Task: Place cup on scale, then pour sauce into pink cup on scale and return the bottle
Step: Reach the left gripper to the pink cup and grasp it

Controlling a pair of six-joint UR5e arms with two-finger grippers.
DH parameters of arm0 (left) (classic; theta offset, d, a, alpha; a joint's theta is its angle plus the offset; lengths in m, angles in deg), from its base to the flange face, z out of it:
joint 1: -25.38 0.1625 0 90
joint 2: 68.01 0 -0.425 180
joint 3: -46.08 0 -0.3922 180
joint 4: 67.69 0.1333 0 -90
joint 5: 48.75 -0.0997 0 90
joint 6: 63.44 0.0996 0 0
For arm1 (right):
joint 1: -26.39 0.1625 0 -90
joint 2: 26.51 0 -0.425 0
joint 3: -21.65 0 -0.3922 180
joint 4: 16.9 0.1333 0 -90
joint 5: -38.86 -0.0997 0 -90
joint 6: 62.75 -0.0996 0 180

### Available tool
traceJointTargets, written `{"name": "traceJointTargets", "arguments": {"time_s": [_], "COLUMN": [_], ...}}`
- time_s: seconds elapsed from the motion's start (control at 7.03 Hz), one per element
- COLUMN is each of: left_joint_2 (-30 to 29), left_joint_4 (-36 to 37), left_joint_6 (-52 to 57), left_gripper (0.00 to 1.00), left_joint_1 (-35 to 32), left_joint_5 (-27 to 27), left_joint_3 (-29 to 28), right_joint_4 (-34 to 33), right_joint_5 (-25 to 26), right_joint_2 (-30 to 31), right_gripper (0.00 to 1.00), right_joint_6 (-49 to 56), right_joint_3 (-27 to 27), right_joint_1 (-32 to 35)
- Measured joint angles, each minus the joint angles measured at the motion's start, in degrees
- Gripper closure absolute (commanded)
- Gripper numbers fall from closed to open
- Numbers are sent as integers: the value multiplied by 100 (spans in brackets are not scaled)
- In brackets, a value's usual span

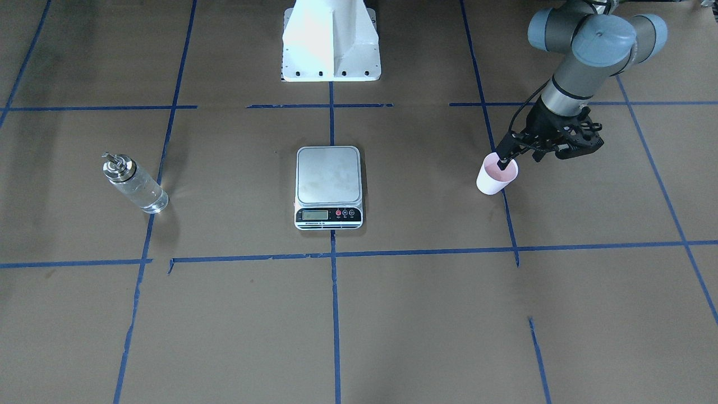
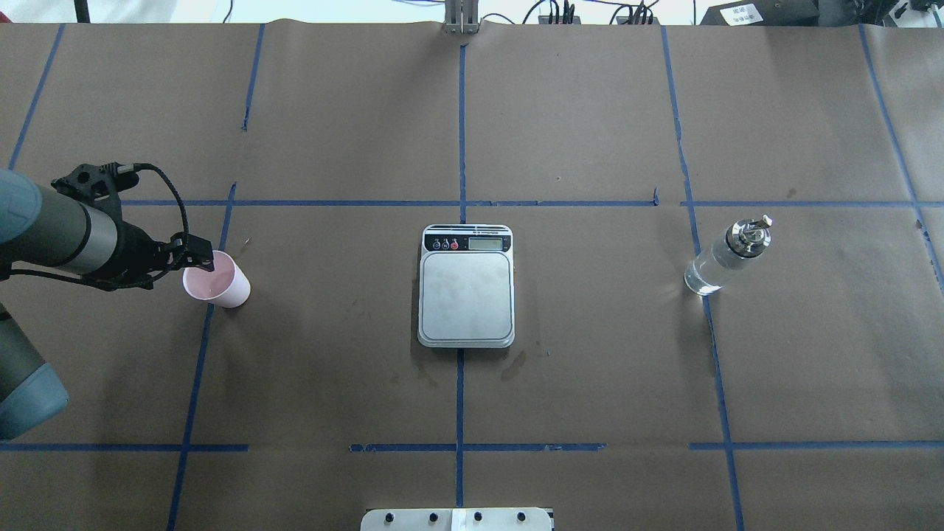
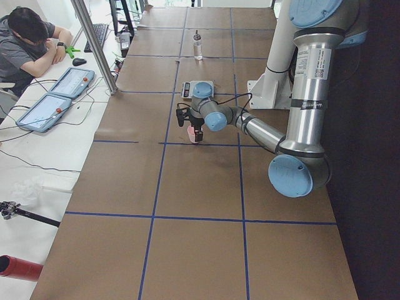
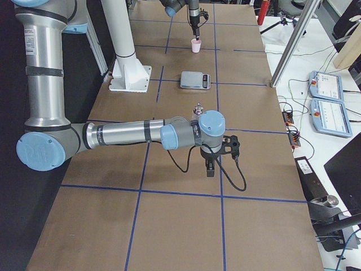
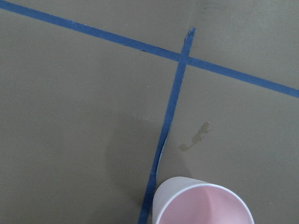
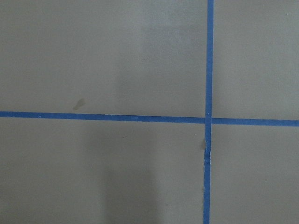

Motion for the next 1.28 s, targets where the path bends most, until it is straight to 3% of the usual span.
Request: {"name": "traceJointTargets", "arguments": {"time_s": [0.28,0.43,0.71,0.85,1.28], "left_joint_2": [-33,-66,-91,-93,-99], "left_joint_4": [-12,-15,-16,-15,14], "left_joint_6": [8,9,10,10,-29], "left_gripper": [3,10,94,100,100], "left_joint_1": [83,127,165,167,155], "left_joint_5": [2,7,21,30,54], "left_joint_3": [-147,-213,-243,-246,-189], "right_joint_4": [1,-1,-3,-3,-5], "right_joint_5": [5,6,6,2,-3], "right_joint_2": [1,5,8,9,9], "right_gripper": [0,0,0,0,0], "right_joint_6": [9,12,14,14,14], "right_joint_3": [-23,-38,-47,-51,-57], "right_joint_1": [0,0,0,0,0]}}
